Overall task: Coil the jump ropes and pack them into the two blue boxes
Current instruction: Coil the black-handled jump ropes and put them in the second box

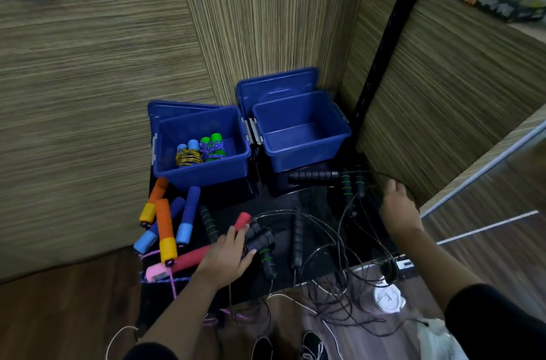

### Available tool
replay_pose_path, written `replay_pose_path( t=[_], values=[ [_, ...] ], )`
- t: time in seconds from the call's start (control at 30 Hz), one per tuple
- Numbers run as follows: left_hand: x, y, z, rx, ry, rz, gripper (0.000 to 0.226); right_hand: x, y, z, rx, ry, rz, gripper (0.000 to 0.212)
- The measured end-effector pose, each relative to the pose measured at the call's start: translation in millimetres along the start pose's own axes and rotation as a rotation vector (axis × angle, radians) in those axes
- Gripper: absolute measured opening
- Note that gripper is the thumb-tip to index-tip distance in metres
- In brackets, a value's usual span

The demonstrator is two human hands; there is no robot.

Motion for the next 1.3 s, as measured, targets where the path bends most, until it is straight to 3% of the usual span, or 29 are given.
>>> replay_pose_path(
  t=[0.17, 0.33, 0.43, 0.47, 0.6, 0.67, 0.77, 0.93, 1.07, 1.3],
  values=[
    [-3, 1, 4, -0.005, -0.007, 0.029, 0.060, -47, 13, -9, 0.053, 0.056, -0.289, 0.026],
    [-5, 2, 7, 0.003, 0.025, 0.047, 0.059, -74, 30, -19, 0.180, -0.095, -0.372, 0.043],
    [-7, 2, 7, 0.003, 0.031, 0.039, 0.064, -73, 41, -28, 0.298, -0.211, -0.373, 0.020],
    [-7, 2, 7, 0.000, 0.031, 0.037, 0.066, -73, 45, -32, 0.308, -0.221, -0.410, 0.024],
    [-8, 1, 9, 0.006, 0.050, 0.013, 0.061, -82, 60, -54, 0.269, -0.247, -0.655, 0.058],
    [-9, 1, 9, 0.015, 0.065, -0.004, 0.060, -89, 63, -62, 0.190, -0.321, -0.715, 0.053],
    [-9, 1, 9, 0.037, 0.099, -0.023, 0.061, -88, 58, -65, 0.035, -0.627, -0.778, 0.036],
    [-8, 3, 9, 0.047, 0.134, -0.046, 0.063, -42, 22, -65, -0.040, -1.018, -0.630, 0.034],
    [-11, 4, 8, 0.066, 0.172, -0.058, 0.068, -3, -7, -66, -0.090, -1.280, -0.605, 0.026],
    [-11, 3, 9, 0.099, 0.191, -0.078, 0.077, 38, -37, -56, -0.170, -1.208, -0.166, 0.037]
  ],
)
Point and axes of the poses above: each hand's wrist, its own y-axis away from the middle knuckle, its own x-axis out of the back of the hand, z = x × y, the point moved 4 cm from there along -y, towards the middle knuckle
